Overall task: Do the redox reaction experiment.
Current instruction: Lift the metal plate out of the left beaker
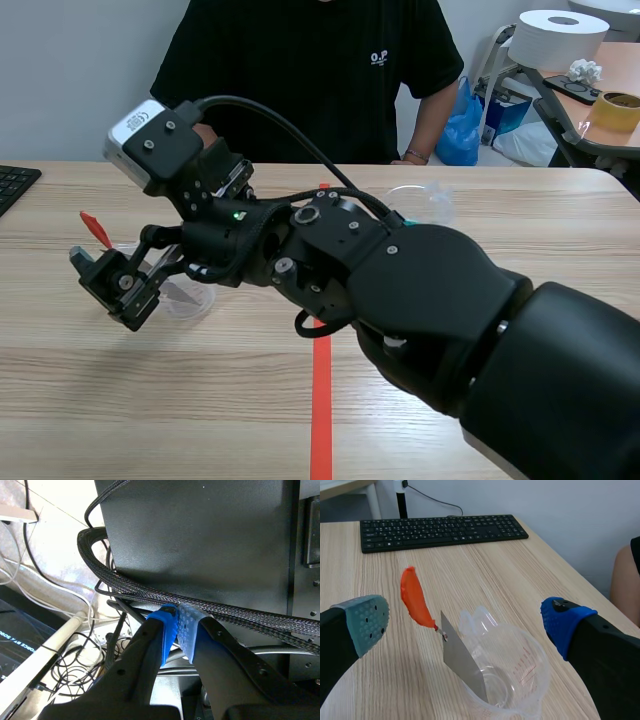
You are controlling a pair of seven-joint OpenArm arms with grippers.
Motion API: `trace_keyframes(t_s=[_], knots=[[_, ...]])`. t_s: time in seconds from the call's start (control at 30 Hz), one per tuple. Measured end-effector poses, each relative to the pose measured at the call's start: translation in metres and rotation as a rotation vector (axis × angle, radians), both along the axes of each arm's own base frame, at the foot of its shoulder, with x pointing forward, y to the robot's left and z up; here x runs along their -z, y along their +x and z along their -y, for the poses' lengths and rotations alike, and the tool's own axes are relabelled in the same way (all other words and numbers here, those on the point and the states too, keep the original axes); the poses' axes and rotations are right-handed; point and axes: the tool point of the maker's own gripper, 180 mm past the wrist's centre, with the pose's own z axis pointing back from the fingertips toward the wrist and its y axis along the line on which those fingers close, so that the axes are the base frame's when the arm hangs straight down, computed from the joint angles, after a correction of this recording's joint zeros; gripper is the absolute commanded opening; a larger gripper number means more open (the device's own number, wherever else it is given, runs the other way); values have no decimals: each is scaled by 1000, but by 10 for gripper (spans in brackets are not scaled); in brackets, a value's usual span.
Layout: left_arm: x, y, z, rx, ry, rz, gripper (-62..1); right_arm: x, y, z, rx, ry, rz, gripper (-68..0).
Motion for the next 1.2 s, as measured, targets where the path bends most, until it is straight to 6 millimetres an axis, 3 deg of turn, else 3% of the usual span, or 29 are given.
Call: trace_keyframes(t_s=[0.3,0.8,0.93,1.07,1.2], knots=[[0,0,0,0,0,0,-567,-5,5,-1,0,0,14,-177],[0,0,0,0,0,0,-567,-9,6,-1,4,22,27,-462],[0,0,0,0,0,0,-567,-12,6,-1,1,37,34,-483],[0,0,0,0,0,0,-567,-12,6,-1,2,37,34,-547],[0,0,0,0,0,0,-567,-12,6,-1,2,37,34,-551]])
